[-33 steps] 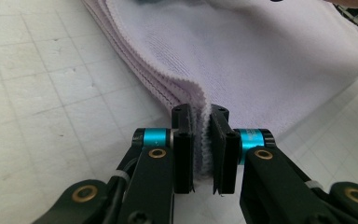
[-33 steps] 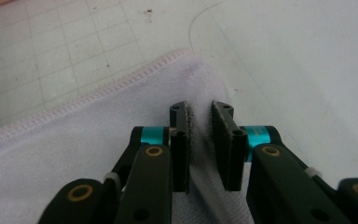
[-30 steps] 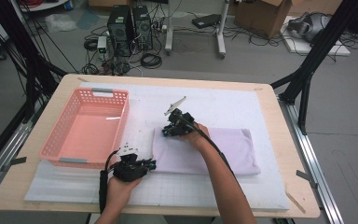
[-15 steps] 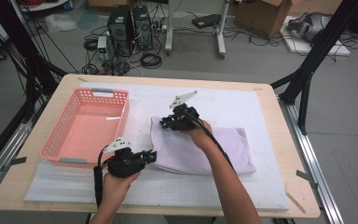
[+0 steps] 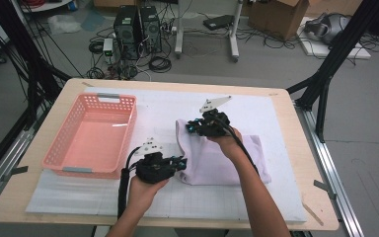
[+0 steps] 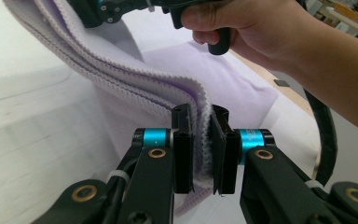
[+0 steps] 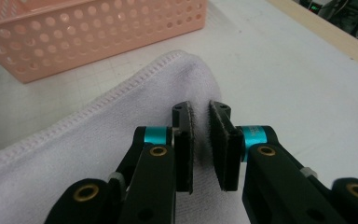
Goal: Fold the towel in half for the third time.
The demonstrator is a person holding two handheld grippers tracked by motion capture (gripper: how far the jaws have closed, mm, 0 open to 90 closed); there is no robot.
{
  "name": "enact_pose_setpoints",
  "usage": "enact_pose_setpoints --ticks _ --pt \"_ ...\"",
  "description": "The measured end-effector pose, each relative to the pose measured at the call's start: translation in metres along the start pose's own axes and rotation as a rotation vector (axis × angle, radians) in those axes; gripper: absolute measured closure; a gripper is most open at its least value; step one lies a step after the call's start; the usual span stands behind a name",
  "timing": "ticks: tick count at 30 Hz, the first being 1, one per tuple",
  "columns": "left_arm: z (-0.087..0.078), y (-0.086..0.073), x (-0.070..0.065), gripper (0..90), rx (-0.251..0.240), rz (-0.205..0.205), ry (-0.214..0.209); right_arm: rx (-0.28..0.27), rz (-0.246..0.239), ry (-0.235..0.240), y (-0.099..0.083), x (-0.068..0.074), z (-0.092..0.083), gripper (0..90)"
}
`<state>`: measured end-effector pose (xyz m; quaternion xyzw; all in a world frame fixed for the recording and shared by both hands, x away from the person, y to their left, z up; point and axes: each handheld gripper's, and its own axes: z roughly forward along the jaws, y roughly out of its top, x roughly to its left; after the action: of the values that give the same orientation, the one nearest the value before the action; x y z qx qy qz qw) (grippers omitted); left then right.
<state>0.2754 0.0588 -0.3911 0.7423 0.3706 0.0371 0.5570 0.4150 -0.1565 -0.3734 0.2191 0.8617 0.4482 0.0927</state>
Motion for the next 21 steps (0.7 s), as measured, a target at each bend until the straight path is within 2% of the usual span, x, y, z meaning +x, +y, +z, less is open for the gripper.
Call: enact_pose_setpoints --ticks 5,10,16,21 --pt "0.019 0.009 -0.013 80.7 0.022 0.029 -0.017 -0.018 0.012 -0.031 -0.01 -0.006 -0.018 80.6" --pt "0.04 0.012 -0.02 80.6 0.047 0.045 -0.021 -0.013 0.03 -0.073 -0.024 -0.014 -0.032 80.6" --pt "0.067 0.01 -0.026 80.5 0.081 0.065 -0.016 -0.016 0.059 -0.102 -0.041 -0.023 -0.042 80.6" --pt "0.082 0.009 -0.031 78.6 0.083 0.065 -0.022 -0.008 0.062 -0.12 -0.051 -0.028 -0.046 80.7"
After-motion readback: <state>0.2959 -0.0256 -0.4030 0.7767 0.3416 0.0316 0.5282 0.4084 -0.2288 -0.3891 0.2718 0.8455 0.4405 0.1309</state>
